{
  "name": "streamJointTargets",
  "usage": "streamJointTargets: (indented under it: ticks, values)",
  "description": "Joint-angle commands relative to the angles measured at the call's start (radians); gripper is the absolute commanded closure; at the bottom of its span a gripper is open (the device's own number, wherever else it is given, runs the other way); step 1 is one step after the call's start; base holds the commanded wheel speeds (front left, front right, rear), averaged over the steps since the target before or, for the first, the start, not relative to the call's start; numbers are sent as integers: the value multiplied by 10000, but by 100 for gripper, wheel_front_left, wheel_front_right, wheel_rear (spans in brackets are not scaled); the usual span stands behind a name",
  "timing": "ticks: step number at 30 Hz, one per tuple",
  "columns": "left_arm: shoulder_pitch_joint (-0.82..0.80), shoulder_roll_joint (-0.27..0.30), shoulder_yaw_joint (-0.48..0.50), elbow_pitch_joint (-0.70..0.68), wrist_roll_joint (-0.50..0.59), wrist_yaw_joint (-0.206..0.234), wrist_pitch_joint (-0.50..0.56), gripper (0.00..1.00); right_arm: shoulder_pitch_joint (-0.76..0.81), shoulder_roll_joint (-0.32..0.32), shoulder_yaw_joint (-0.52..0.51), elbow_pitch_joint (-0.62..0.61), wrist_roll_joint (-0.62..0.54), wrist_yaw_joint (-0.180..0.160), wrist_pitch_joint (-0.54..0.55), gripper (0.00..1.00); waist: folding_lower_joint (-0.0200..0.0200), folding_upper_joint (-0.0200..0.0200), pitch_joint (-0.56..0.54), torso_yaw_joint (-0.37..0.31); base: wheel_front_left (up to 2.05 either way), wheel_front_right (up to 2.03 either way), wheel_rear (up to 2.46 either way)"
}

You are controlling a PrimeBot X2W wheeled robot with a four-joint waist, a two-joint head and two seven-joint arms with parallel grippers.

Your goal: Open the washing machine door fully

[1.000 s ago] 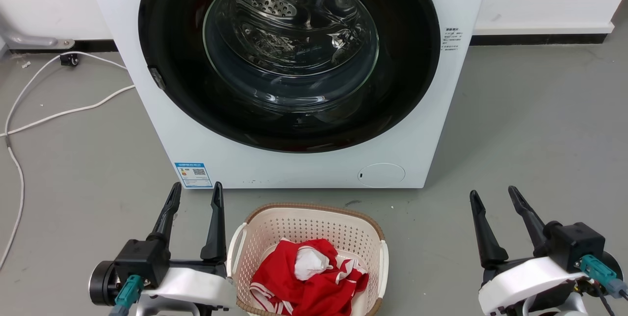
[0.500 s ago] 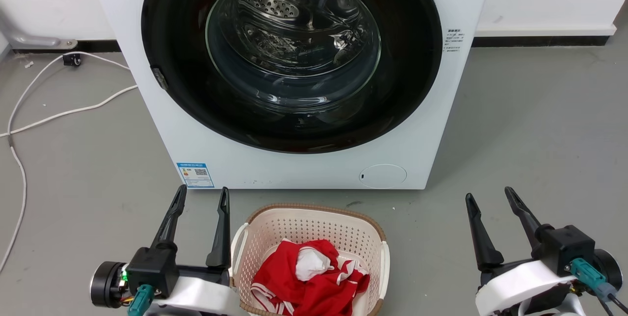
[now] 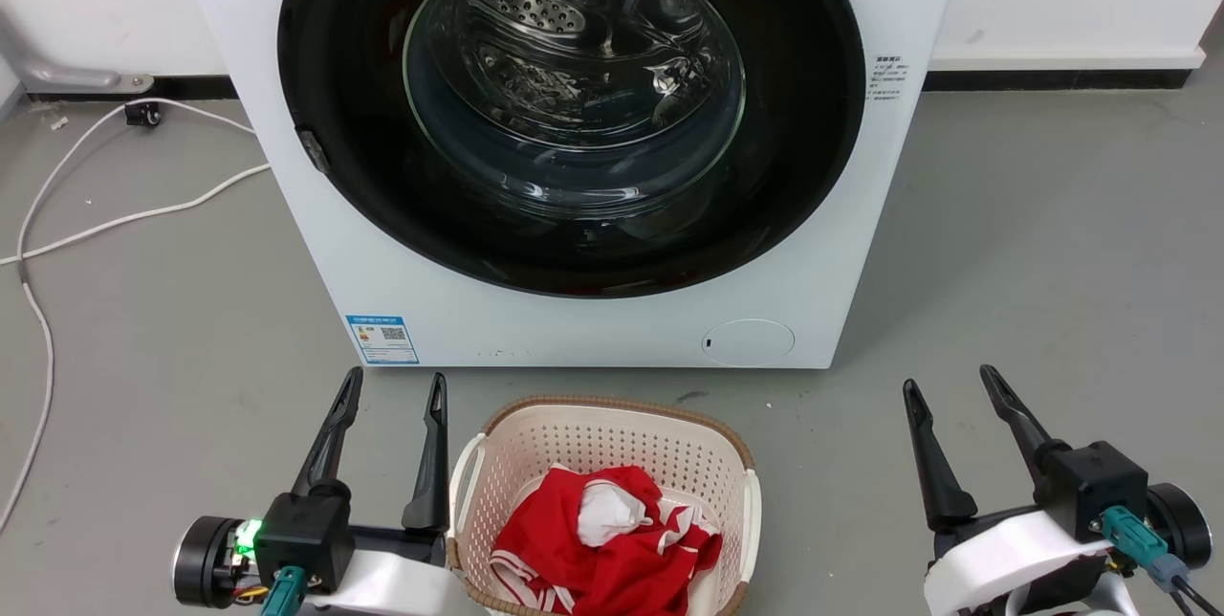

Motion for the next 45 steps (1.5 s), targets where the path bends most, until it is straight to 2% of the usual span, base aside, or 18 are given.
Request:
streamJointTargets:
  ticks: [1,17,18,19,21,22,24,28,30,33,38,41,45]
  values:
    - [58,-37,31,2,12,-57,-52,0,31,42,-3,31,42,-5,-55,0,0,0,4,-5,0,0,0]
    - [49,-133,145,74,96,-145,-51,0,-98,42,32,105,177,-7,-101,0,0,0,61,-14,0,0,0]
    - [45,-138,151,77,104,-148,-51,0,-102,42,28,113,245,-5,-115,6,0,0,63,-15,0,0,0]
    - [40,-141,152,77,118,-156,-51,0,-107,42,32,120,279,-5,-122,53,0,0,64,-17,0,0,0]
    - [31,-151,166,79,105,-158,-51,0,-123,42,52,139,359,-5,-144,84,0,0,65,-19,0,0,0]
    - [26,-157,172,78,104,-161,-51,0,-141,42,66,141,378,-5,-170,93,0,0,68,-22,0,0,0]
    - [17,-162,183,73,108,-163,-51,0,-175,43,97,165,495,-5,-239,100,0,0,68,-26,0,0,0]
    - [2,-178,189,88,127,-176,-51,0,-215,41,87,222,888,-5,-481,100,0,0,61,-11,0,0,0]
    - [-1,-188,194,81,131,-184,-51,0,-240,41,78,281,1444,-5,-663,100,0,0,59,-4,0,0,0]
    - [-25,-198,198,78,126,-213,-51,0,-323,41,37,472,2822,-5,-920,100,0,0,63,7,0,0,0]
    - [-157,-214,183,105,11,-274,-51,0,-675,38,-181,867,4443,-5,-1285,100,0,0,90,30,0,0,0]
    - [-188,-230,172,115,-13,-308,-51,0,-1052,38,-257,1182,6526,-5,-1431,100,0,0,106,44,0,0,0]
    - [-308,-247,164,108,-102,-351,-51,0,-1686,37,-419,1614,9944,-5,-1562,100,0,0,155,53,0,0,0]
